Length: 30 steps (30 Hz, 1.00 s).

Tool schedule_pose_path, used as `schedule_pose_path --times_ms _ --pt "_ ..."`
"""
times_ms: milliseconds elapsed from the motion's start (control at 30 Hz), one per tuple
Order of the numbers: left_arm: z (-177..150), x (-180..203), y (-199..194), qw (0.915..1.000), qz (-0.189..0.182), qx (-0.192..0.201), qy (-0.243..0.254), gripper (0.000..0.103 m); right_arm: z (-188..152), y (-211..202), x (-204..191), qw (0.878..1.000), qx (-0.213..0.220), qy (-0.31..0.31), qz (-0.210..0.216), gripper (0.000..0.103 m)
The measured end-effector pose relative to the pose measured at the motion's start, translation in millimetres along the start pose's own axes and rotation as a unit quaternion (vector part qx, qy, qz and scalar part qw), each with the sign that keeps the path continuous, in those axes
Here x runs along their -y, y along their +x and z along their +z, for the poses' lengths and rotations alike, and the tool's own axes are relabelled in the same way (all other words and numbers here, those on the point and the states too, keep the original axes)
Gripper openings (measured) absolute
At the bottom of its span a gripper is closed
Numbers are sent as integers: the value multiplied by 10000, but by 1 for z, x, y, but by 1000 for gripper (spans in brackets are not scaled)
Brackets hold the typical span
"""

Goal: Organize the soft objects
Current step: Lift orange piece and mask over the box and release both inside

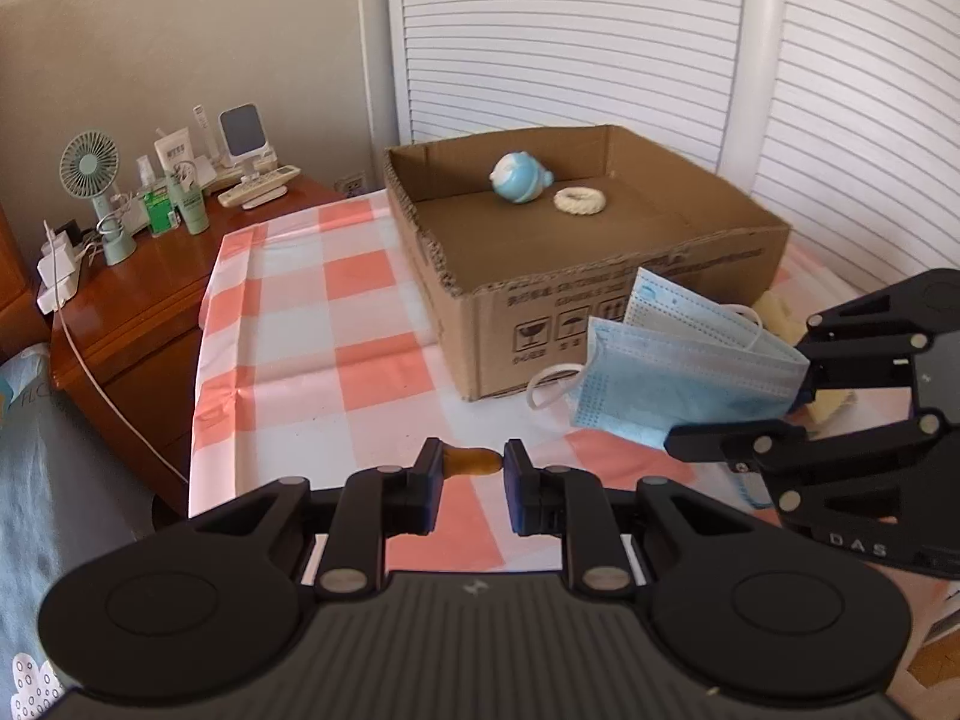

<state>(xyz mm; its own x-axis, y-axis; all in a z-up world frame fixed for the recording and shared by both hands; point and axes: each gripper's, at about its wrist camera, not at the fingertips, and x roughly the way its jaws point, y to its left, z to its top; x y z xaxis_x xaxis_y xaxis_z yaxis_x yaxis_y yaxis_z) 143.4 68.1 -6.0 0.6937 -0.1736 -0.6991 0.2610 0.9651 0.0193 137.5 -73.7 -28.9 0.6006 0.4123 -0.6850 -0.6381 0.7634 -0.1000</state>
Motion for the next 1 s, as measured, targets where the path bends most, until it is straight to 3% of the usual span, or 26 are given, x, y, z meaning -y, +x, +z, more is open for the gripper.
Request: schedule_pose_path --times_ms 333,633,667,700,767,1000 --pt "48 29 -27 9977 -257 436 449 19 9 -52 20 9987 439 -41 -254 20" --pt "115 36 28 9965 -62 689 471 22 21 -68 62 9957 605 79 -696 20" --pt "119 35 35 9966 -51 666 491 33 22 -68 67 9954 612 99 -731 20" --pt "121 34 42 9968 -56 610 511 54 24 -67 71 9950 620 121 -777 20" --pt "119 33 48 9968 30 606 517 77 26 -64 80 9947 606 203 -810 20" --pt "83 22 17 9984 51 522 213 97 30 -54 105 9935 535 349 -937 20"
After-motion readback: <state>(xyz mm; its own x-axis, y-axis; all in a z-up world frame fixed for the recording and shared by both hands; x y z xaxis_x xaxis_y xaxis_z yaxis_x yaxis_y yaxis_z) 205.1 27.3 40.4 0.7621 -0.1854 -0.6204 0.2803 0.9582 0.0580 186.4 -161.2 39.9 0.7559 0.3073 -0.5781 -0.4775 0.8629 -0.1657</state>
